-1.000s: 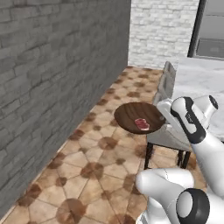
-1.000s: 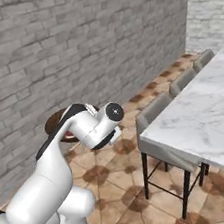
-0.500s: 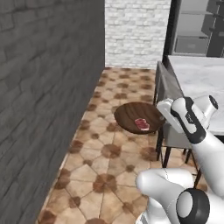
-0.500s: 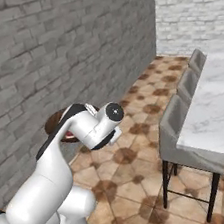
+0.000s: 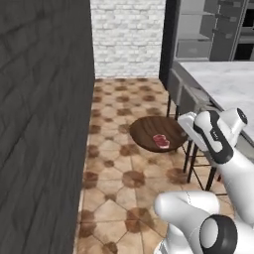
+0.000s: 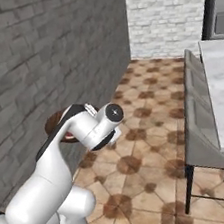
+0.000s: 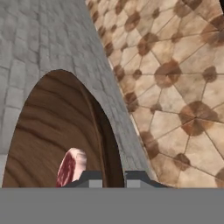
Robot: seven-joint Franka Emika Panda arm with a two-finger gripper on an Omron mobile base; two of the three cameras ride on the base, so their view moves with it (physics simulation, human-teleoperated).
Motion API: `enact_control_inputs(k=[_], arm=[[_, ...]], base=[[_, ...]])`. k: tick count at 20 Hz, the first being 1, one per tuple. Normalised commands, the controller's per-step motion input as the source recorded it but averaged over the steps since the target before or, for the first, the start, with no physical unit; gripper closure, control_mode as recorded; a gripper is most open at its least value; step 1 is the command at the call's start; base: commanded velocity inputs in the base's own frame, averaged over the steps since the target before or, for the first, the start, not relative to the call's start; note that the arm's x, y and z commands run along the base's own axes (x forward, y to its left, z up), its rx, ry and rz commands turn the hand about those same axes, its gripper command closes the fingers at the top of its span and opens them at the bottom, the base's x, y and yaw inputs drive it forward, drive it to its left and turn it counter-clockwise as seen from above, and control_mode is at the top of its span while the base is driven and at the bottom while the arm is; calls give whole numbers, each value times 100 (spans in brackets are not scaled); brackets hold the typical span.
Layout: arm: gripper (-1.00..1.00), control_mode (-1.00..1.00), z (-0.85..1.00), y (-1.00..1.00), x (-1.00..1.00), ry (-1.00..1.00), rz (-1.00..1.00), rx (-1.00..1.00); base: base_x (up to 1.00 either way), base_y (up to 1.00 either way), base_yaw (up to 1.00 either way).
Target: Place one of the steaks on the plate and the other in the bowl. Then place the bowl in the fridge.
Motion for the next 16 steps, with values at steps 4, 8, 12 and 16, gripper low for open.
enact_control_inputs(k=[4,8,12,16], arm=[[100,100,0,0,0,0,0,0],[100,100,0,0,0,0,0,0],[100,100,0,0,0,0,0,0],[100,100,0,0,0,0,0,0]], base=[[93,52,-28],[100,25,-22],[100,0,-9],[100,8,-6]])
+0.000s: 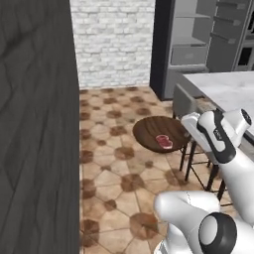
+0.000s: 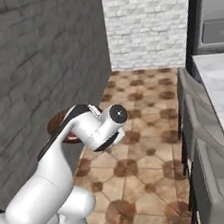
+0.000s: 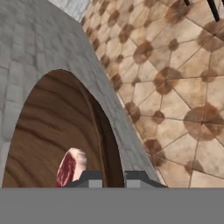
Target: Place one of the steaks on the plate and the other in the bowl. Then place the bowl in the fridge.
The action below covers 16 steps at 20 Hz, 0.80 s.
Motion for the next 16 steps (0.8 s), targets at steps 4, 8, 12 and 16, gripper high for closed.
enact_control_inputs(k=[4,8,12,16], arm=[[100,100,0,0,0,0,0,0],[100,100,0,0,0,0,0,0],[100,100,0,0,0,0,0,0],[100,100,0,0,0,0,0,0]], base=[[100,7,-8],[100,10,-9],[100,29,-12],[100,29,-16]])
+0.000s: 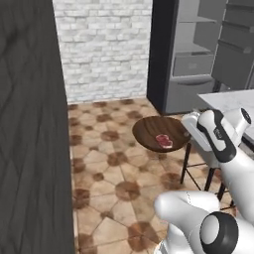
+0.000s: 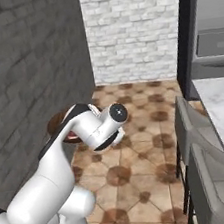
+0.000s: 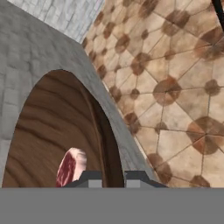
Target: Place one of the steaks on the plate and the other in the bowl. Then place the bowl in the fridge.
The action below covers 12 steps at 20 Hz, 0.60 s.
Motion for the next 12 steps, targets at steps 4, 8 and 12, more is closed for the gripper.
enact_control_inputs(k=[4,8,12], arm=[[100,100,0,0,0,0,0,0],[100,100,0,0,0,0,0,0],[100,100,0,0,0,0,0,0]], base=[[100,31,-17],[100,33,-18],[100,35,-19]])
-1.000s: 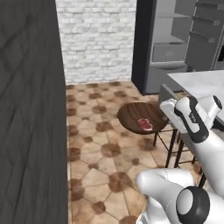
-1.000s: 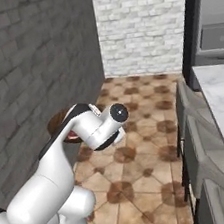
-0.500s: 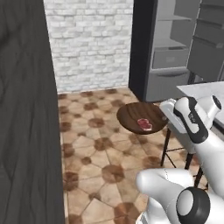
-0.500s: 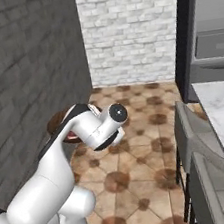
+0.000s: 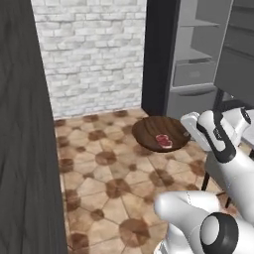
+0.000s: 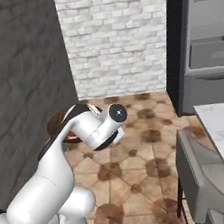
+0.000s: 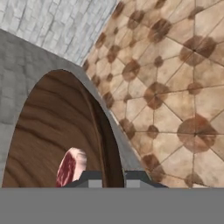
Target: Place one of the steaks on the plate and the other in the bowl. Then place the bowl in the fridge.
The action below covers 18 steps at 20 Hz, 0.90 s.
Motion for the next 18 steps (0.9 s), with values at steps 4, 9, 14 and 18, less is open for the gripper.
enact_control_inputs(k=[4,9,14,18], arm=[[100,100,0,0,0,0,0,0],[100,100,0,0,0,0,0,0],[100,100,0,0,0,0,0,0],[100,100,0,0,0,0,0,0]], base=[[100,38,-21],[100,40,-23],[100,35,-29],[100,30,-31]])
